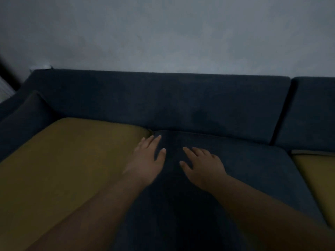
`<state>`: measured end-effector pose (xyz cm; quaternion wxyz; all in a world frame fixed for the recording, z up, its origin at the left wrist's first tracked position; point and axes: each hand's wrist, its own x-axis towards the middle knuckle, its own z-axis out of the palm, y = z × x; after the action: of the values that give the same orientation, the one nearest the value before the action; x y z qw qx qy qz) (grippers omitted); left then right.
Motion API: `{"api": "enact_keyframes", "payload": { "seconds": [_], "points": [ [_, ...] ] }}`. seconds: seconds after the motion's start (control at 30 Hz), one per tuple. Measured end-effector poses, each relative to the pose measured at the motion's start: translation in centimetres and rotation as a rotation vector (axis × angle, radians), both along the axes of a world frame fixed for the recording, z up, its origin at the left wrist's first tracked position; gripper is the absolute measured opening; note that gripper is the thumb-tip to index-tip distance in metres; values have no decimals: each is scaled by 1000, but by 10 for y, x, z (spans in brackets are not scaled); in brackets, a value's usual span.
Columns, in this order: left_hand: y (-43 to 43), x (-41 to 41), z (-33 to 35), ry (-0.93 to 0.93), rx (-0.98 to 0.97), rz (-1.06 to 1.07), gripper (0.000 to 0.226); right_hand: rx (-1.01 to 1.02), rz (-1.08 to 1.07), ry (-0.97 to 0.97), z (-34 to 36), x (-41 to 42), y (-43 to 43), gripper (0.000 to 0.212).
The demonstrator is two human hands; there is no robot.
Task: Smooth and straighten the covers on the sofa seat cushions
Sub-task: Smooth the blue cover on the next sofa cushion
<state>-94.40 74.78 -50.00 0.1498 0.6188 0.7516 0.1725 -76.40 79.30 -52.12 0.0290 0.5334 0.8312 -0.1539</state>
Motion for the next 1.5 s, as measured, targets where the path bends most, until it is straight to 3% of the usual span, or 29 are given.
{"api": "enact_keyframes", "payload": {
  "seconds": [0.13, 0.4, 0.77, 1.1, 1.27, 1.5],
  "points": [
    [17, -38, -3, 69, 11, -87, 55, -2, -113, 14, 1, -32, 4, 62],
    [54, -62, -15, 26, 7, -234, 55, 12, -268, -32, 2, -64, 19, 62],
    [115, -80, -69, 68, -51, -280, 57, 16, -252, -70, -45, -73, 76, 61],
    [197, -117, -170, 139, -116, -231, 57, 51, -163, -39, -145, -100, 166, 61],
    [252, -132, -198, 104, -33, -195, 56, 155, -123, 55, -174, -118, 217, 62],
    [318, -131, -230, 52, 156, -103, 54, 482, -154, 262, -204, -151, 282, 59]
  ]
}}
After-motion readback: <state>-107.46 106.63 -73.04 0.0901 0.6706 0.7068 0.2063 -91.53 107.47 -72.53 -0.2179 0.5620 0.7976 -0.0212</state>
